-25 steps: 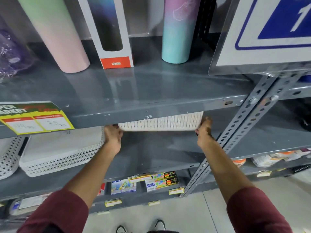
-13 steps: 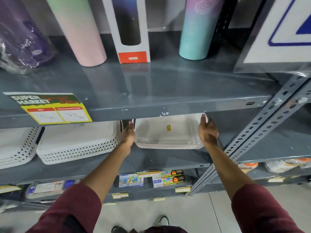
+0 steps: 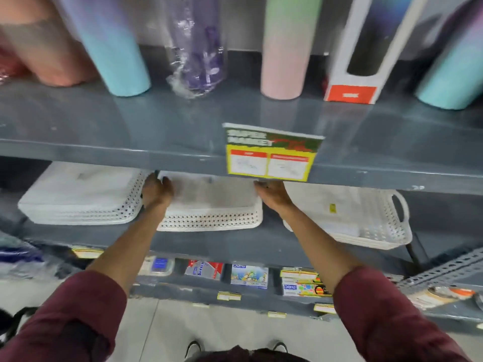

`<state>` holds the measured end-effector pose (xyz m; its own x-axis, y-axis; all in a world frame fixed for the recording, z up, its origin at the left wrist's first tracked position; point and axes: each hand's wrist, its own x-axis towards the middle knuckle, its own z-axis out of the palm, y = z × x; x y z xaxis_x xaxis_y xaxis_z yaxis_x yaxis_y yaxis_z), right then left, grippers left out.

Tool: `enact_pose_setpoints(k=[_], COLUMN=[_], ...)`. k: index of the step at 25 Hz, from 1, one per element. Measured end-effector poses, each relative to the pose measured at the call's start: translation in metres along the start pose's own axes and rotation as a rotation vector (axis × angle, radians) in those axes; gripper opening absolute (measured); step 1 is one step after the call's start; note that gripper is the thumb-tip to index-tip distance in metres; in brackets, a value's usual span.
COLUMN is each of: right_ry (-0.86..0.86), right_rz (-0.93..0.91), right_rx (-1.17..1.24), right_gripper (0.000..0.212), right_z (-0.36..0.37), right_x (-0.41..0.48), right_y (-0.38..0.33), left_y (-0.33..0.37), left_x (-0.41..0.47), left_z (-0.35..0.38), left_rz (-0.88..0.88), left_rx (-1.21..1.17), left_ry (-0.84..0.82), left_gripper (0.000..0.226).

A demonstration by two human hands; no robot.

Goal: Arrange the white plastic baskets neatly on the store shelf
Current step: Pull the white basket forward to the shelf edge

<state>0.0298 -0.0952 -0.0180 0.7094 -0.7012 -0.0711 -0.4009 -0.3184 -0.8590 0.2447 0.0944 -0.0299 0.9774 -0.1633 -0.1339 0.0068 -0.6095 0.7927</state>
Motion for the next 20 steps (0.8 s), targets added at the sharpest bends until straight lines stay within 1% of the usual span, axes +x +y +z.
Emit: enact_pose_setpoints(k=[1,2,4,5,7,9,10,11,12,13,14,15,16,17,18,20], right_ry=[-0.008,-0.025,-0.039,-0.017,0.101,0.220,0.267,0.308,0.368,0.424,0.445,0.440,0.414,0.396,0.383,0.392], right_rz=[0.061,0.137,0.327,0.386,0.394,0.294,0.224,0.180,0.181,0.212,0.282,0.317,0.333,0.373,0.403,0.478], right_rx=[-0.114,-0.210,-0.214,-0.190,-0.117,-0.012,0.020,0.087,0.195,0.357,0.563,0.741,0.857,0.906,0.881,0.783], right_gripper=[0.015,0.019,0.037,0.041,0.044,0.047,0.049,0.048,0.041,0.035,0.034,0.033,0.031,0.035,0.040,0.041], right_z=[0.010,0.021,0.035,0.044,0.052,0.050,0.045,0.042,0.038,0.034,0.032,0.028,0.026,0.025,0.025,0.028], right_x=[0.007,0.011,0.014,0.014,0.012,0.007,0.006,0.004,0.000,-0.008,-0.015,-0.025,-0.032,-0.037,-0.043,-0.043], right_y=[-0.001,-0.005,-0.006,-0.005,0.001,0.005,0.004,0.000,-0.005,-0.012,-0.014,-0.015,-0.009,-0.001,0.005,0.016], left_y=[-0.017,-0.032,-0.050,-0.052,-0.051,-0.043,-0.039,-0.036,-0.034,-0.035,-0.040,-0.044,-0.049,-0.057,-0.061,-0.068], left_x=[0.017,0.030,0.049,0.046,0.042,0.033,0.032,0.030,0.033,0.036,0.039,0.038,0.035,0.033,0.030,0.025], left_z=[-0.001,-0.004,-0.002,-0.009,-0.016,-0.028,-0.036,-0.044,-0.048,-0.052,-0.052,-0.054,-0.053,-0.051,-0.049,-0.040], left_rz=[-0.072,-0.142,-0.291,-0.301,-0.242,-0.096,0.010,0.105,0.149,0.132,0.080,0.005,-0.086,-0.168,-0.215,-0.247], left_rx=[-0.007,-0.043,-0.183,-0.259,-0.366,-0.450,-0.471,-0.498,-0.557,-0.621,-0.681,-0.746,-0.826,-0.877,-0.886,-0.805], left_ry=[-0.056,-0.119,-0.270,-0.334,-0.378,-0.393,-0.383,-0.375,-0.354,-0.348,-0.379,-0.421,-0.443,-0.464,-0.461,-0.466], left_gripper=[0.044,0.044,0.049,0.042,0.010,0.024,0.032,0.037,0.045,0.053,0.054,0.046,0.036,0.032,0.035,0.048])
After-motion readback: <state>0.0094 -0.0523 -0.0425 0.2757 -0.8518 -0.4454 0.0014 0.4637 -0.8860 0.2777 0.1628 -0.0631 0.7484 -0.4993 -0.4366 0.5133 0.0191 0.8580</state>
